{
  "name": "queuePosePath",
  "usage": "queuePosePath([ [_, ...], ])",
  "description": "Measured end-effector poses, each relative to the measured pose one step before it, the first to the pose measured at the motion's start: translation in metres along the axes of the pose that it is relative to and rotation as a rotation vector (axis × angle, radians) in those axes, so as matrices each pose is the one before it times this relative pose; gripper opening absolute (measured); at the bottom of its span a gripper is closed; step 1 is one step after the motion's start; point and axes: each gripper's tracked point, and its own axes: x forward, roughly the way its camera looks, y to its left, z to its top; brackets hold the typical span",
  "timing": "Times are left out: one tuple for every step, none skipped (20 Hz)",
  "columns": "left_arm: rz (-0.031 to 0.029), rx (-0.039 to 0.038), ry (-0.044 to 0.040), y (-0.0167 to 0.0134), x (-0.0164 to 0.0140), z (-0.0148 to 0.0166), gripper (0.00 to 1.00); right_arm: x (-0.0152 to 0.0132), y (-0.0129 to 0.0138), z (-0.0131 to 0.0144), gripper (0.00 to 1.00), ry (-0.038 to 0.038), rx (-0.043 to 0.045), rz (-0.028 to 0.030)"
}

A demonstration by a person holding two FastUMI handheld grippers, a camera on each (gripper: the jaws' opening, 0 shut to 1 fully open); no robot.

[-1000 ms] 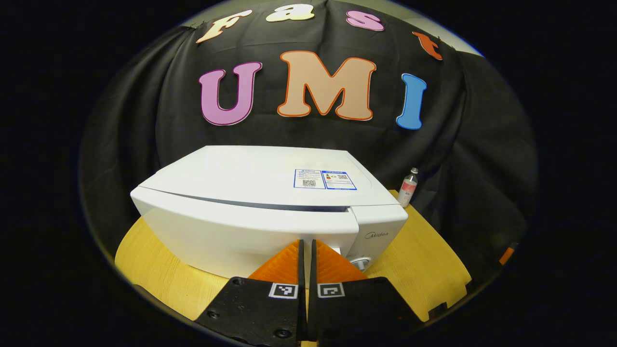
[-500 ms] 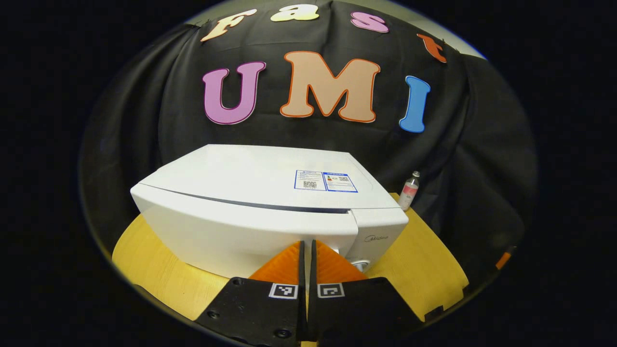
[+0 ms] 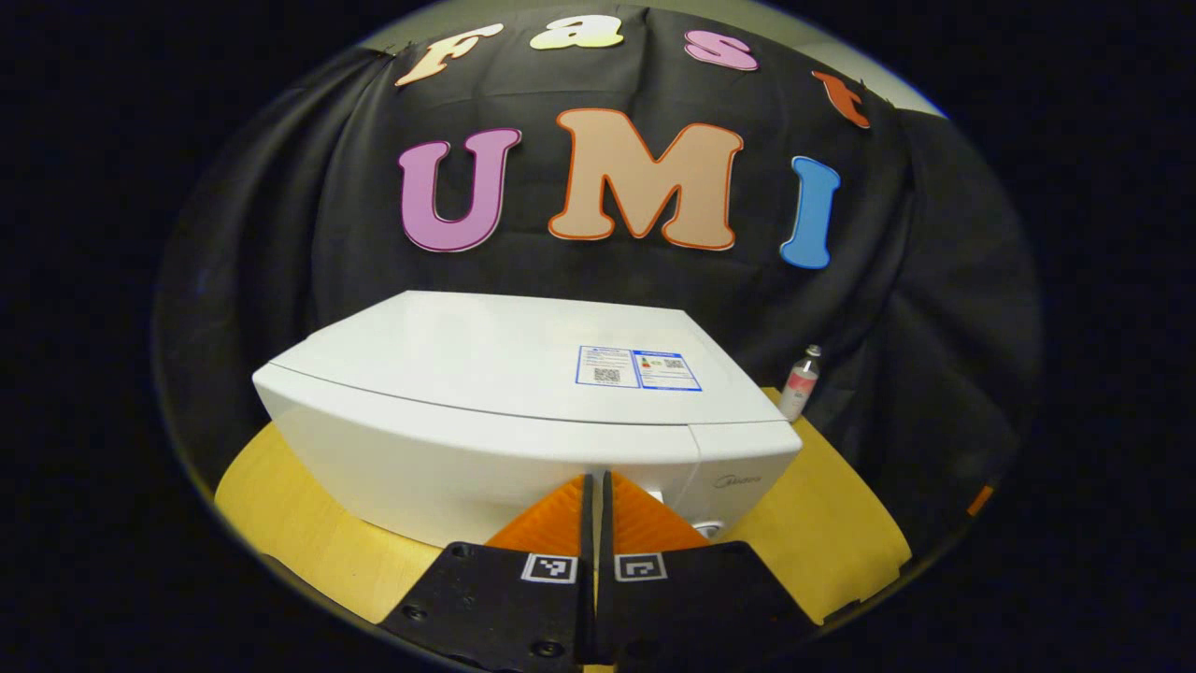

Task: Open the microwave oven with the left hand, put the food in, and close the microwave oven.

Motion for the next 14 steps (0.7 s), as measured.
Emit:
queuePosePath([
  [-0.01107,-0.01407,-0.02078,0.0009,0.00114,0.00049,0.0,0.00044,-0.00007,0.00015,0.92,0.00106,-0.00741,0.00115],
  [-0.00916,-0.00731,-0.00131,-0.00215,0.00165,0.00249,0.0,0.00008,0.00053,0.00077,0.92,-0.0002,-0.00461,-0.00065],
  [-0.00296,-0.00164,0.01195,0.00151,-0.00095,-0.00283,0.0,-0.00047,-0.00058,0.00058,0.92,-0.00195,-0.00348,-0.00059],
  [-0.00003,-0.0016,0.00781,-0.00022,-0.00018,-0.0016,0.01,-0.00083,0.00032,-0.0002,0.92,-0.00032,-0.00131,0.00084],
  [-0.00209,-0.00069,0.0052,0.0001,0.00075,-0.00116,0.01,-0.00053,-0.00044,-0.00069,0.92,0.00256,-0.00154,-0.00057],
  [-0.0035,0.00048,0.00128,0.00041,0.0011,-0.0011,0.01,0.00034,0.00022,-0.00021,0.92,0.00403,-0.00415,-0.00115],
  [-0.00483,-0.00011,0.0056,0.0001,-0.00034,-0.00076,0.01,-0.00033,0.00147,-0.00153,0.92,0.00196,-0.00521,0.00273],
  [-0.0043,0.00153,0.00619,0.00045,0.00068,-0.00179,0.01,0.00013,0.00335,0.00037,1.0,0.00106,-0.00666,0.00827],
  [-0.00159,-0.00081,0.00504,0.00094,0.00029,-0.00216,0.01,0.0006,0.00442,-0.00104,1.0,0.0029,-0.00903,0.01064],
  [0.00119,-0.00206,0.00138,0.00189,-0.00141,0.00076,0.01,0.00086,0.00333,-0.00206,1.0,0.00626,-0.01078,0.00651],
  [0.00293,0.00279,-0.00619,0.00085,-0.00156,0.00181,0.01,0.00148,0.0025,-0.00183,1.0,0.0077,-0.00957,0.00986],
  [0.00635,0.0082,-0.0073,0.00216,-0.00431,0.00308,0.02,0.00045,0.00336,-0.00147,1.0,0.00589,-0.00694,0.01107],
  [-0.00401,0.00867,-0.00322,0.00063,-0.00397,0.00094,0.03,0.00142,0.00334,-0.00126,0.99,0.00616,-0.00777,0.01022],
  [-0.00214,0.00693,0.00082,-0.00003,-0.00601,-0.00194,0.03,0.00051,0.00318,-0.0008,0.99,0.00551,-0.009,0.01004],
])
